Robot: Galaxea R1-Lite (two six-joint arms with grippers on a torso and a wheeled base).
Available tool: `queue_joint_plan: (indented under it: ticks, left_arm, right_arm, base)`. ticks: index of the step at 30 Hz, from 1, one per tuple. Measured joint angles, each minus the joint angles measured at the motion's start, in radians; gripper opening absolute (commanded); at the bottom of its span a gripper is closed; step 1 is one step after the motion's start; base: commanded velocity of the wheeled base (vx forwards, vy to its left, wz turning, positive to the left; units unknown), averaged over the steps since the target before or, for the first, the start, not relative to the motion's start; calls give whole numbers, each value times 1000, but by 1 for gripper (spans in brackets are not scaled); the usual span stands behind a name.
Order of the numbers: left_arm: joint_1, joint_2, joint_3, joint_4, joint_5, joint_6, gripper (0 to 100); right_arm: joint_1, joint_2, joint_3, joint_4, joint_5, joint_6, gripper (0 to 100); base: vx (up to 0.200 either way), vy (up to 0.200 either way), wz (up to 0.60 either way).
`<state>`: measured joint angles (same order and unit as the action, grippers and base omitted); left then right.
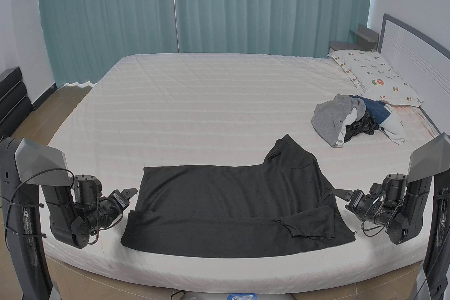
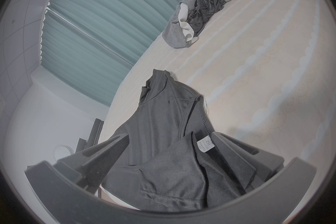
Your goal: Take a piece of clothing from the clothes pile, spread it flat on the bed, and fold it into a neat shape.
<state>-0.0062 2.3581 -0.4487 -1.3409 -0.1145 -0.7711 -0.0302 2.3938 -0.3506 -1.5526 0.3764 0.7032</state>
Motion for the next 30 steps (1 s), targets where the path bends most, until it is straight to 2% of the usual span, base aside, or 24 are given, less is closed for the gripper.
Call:
queue_joint_plan:
  ticks: [7,12,20,25,30]
  left_arm:
    - [-6,-7,-162,108,27,-3,100]
    - [-8,-7,-350,244,40,2,100]
    - [-21,54,-664,416,50,96,100]
    - [-37,164,-810,453,76,94,100]
    - [-57,254,-887,458,153,76,100]
  right_arm:
    - [5,8,4,-1,1,3,100]
    - [13,23,8,0,1,5,100]
    - [32,49,16,0,-1,6,100]
    - [41,59,19,0,-5,6,100]
    - [47,64,19,0,-7,5,100]
  base:
    - [0,0,0]
    - [0,0,0]
    - [0,0,0]
    - [0,0,0]
    - [0,0,0]
